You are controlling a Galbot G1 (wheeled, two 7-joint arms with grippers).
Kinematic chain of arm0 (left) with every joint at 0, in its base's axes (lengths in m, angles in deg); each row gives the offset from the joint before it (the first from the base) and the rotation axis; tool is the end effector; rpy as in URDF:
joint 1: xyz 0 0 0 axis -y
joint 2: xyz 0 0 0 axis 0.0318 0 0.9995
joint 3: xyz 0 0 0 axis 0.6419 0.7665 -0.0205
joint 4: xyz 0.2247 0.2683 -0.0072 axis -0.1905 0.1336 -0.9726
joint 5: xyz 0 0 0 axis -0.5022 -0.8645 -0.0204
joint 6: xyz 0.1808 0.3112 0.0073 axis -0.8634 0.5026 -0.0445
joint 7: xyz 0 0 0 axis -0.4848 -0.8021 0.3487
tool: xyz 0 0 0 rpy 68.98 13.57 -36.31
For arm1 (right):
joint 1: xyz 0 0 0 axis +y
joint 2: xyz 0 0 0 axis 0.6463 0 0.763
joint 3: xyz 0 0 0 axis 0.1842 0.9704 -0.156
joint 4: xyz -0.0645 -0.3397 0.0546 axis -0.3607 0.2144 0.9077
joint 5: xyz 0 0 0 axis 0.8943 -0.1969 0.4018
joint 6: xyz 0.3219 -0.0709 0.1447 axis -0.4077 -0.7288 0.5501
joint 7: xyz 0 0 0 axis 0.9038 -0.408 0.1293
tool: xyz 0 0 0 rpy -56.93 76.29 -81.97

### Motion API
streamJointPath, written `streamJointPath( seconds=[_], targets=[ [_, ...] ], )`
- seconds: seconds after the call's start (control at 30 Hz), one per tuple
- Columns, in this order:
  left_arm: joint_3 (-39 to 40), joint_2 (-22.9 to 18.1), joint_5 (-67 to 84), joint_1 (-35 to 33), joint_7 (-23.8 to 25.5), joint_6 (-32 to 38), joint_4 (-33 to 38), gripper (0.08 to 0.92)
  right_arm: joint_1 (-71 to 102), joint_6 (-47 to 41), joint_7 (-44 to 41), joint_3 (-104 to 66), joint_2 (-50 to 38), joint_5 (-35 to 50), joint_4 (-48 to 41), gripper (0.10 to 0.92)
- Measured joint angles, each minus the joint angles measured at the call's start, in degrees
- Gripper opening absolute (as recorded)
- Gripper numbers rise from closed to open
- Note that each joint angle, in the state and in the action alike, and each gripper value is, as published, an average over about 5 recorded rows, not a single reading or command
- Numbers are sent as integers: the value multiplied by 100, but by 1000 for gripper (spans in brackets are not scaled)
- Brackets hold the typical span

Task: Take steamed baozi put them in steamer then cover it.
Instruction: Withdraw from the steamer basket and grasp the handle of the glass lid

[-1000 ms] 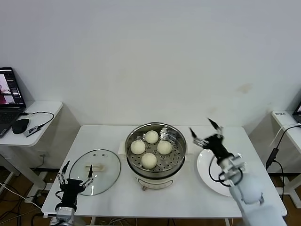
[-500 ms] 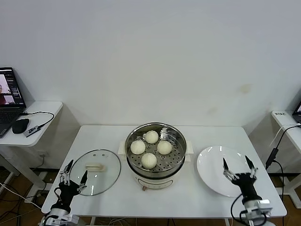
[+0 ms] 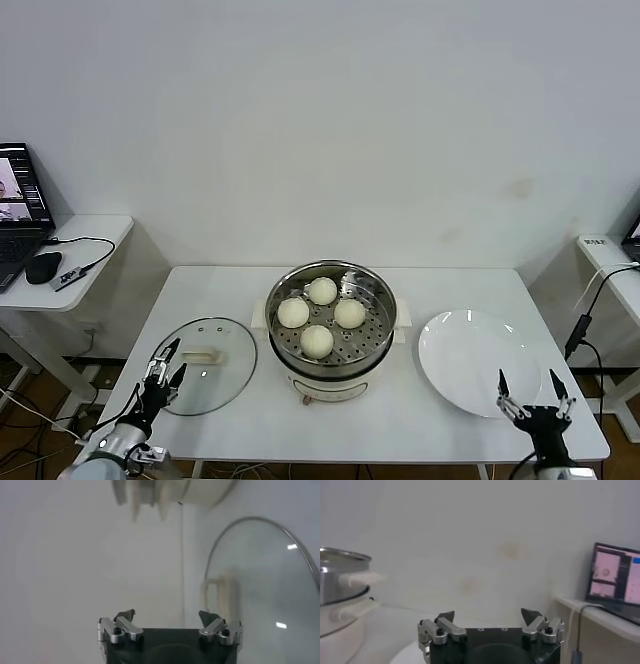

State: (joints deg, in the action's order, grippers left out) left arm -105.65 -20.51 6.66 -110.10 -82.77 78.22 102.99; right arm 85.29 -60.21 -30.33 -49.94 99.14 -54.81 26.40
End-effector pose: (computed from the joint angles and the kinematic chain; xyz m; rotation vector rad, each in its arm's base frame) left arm 0.2293 0.1833 -0.3913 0.3432 2.1003 2.2898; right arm 0.1311 -0.1468 -0.3490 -0.2466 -3.0648 0.2821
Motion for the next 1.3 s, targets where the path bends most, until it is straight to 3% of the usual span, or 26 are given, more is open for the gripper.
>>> streamJointPath(
  seconds=[0.97,1.07,1.3],
  targets=[
    [790,-88,-374,1626,38,-27,-1475,823,121,26,-12,-67,291,-224,-214,823],
    [825,-85,-313,1717,31,-26,-1591,796,115,26,-15,-58,299,-240,-238,823],
    [898,-98,-200,1795,44,-15,-1788,602,93,19,-21,-31,314,-272,-294,823]
  ],
)
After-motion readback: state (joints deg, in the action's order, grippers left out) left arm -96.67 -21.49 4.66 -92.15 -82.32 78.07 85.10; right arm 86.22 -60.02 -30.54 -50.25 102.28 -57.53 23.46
